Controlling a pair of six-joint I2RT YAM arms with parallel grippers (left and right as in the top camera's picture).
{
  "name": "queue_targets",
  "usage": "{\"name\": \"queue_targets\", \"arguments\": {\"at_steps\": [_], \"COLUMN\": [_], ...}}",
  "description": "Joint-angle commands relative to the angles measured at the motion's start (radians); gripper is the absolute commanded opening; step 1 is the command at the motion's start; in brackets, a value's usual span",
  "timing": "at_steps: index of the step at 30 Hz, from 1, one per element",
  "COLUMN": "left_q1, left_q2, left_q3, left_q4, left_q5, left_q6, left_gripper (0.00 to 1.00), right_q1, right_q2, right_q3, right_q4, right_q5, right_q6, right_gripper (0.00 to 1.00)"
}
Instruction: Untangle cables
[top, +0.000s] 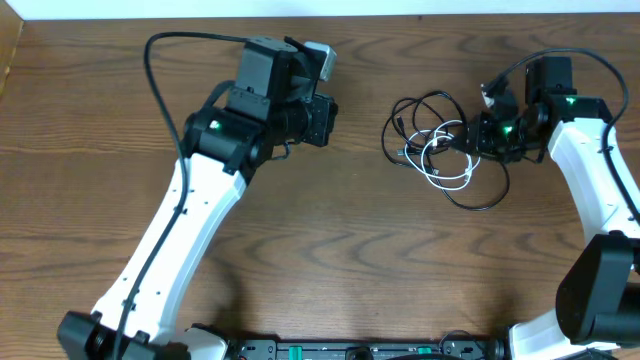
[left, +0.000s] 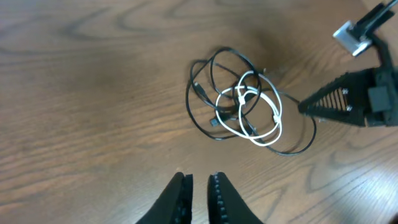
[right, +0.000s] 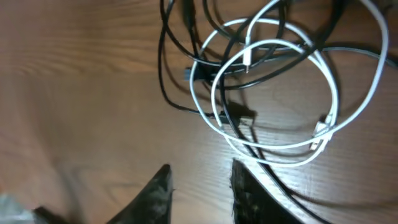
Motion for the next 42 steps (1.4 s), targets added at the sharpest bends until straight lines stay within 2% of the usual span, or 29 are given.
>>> {"name": "queue_targets", "arguments": {"at_steps": [1,5,11,27,37,39,42], "left_q1": [0.004,0.01,0.033,0.034,0.034,0.034,0.034], "left_q2": [0.011,0.011,0.011,0.011,0.011,0.011,0.011], "left_q3": [0.024,0.024,0.024,0.024,0.024,0.024,0.024], "left_q4": [-0.005,-0.015,-0.026,-0.055,-0.055,-0.055,-0.063], "left_q5": [0.002,-0.04,-0.042,-0.043,-0.043,-0.043,-0.043], "left_q6": [-0.005,-0.034,-0.08,-0.082,-0.082,-0.082,-0.082], "left_gripper": [0.17,0.17,0.24,0.26,0.27,0.27,0.27], "right_q1": [0.044,0.101,0.183,0.214,0.267,0.279,0.287], "right_q2": [0.042,0.104,0.206,0.327,0.33,0.33,0.325], "right_q3": [0.013,0.013,0.013,0.013,0.013,0.013,0.013], "right_q4": [0.011,0.024,0.082,0.245,0.282,0.286,0.285], "right_q5": [0.043,0.083,0.179,0.216,0.217,0.216,0.155], "right_q6": [0.021,0.022,0.062,0.067,0.092,0.113,0.135], "right_gripper": [0.3,0.24,0.24,0.24,0.11,0.01,0.01]}}
